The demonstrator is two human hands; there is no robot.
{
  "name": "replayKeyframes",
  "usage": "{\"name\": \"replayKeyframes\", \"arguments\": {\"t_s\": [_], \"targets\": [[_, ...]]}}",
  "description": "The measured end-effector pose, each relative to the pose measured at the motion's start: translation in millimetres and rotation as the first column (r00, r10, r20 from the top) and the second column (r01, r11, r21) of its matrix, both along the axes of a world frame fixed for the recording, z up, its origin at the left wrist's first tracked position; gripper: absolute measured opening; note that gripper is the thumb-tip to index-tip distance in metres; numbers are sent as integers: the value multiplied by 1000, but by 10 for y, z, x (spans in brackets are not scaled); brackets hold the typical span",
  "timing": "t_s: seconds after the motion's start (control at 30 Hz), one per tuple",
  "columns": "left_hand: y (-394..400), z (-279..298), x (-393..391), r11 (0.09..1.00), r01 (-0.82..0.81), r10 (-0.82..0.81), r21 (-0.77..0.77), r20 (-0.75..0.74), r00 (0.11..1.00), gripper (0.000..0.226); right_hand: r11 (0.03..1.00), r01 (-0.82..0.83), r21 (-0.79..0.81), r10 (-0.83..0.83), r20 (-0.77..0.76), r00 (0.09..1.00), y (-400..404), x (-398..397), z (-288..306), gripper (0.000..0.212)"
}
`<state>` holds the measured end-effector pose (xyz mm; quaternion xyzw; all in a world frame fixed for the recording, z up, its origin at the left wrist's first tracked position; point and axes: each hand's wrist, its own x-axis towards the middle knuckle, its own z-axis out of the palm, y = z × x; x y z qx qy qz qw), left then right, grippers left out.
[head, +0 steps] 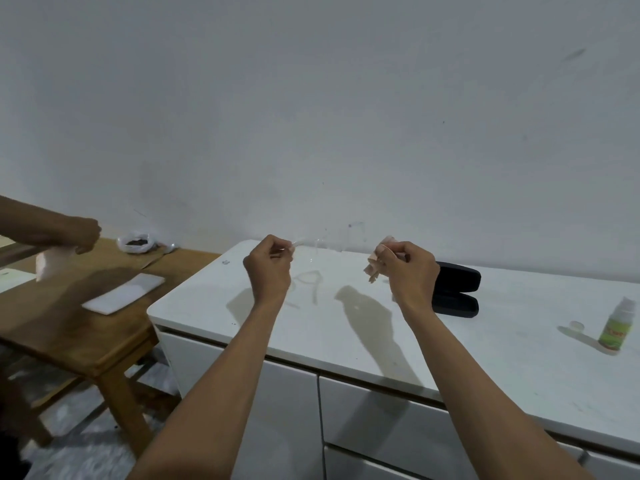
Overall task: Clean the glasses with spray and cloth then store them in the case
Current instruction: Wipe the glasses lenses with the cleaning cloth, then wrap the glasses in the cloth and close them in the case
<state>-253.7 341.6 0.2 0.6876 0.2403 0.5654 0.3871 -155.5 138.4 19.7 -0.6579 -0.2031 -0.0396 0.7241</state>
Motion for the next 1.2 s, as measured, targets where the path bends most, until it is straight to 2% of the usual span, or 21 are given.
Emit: {"name": "replayKeyframes", "arguments": {"t_s": [0.13,0.27,0.5,0.73,0.9,1.0,1.1,1.2], "targets": [[198,-324,-155,999,-46,47,22,-66,997,12,998,57,-8,-57,-20,998,-117,88,-57,13],[272,-570,-242,997,-75,76,7,-126,989,13,999,38,-29,-39,-26,999,-153,123,-55,14],[362,-703,-253,996,-87,84,-4,-226,971,16,998,18,-55,-20,-20,1000,-87,107,-1,10],[387,-730,-255,987,-53,108,152,-383,917,26,995,-29,-94,26,-27,999,-46,86,-9,11],[314,-661,-303,967,27,106,255,-494,863,55,993,-65,-99,61,-47,997,-60,53,56,14],[93,-473,-226,920,-5,168,391,-383,908,47,989,-103,-105,97,-58,994,-101,55,108,16],[-240,-163,17,888,73,54,453,-262,964,23,990,-89,-110,84,-47,995,-180,62,188,16],[-739,146,280,912,293,-162,287,-404,900,38,991,-53,-120,49,-34,998,-314,69,291,16]]}}
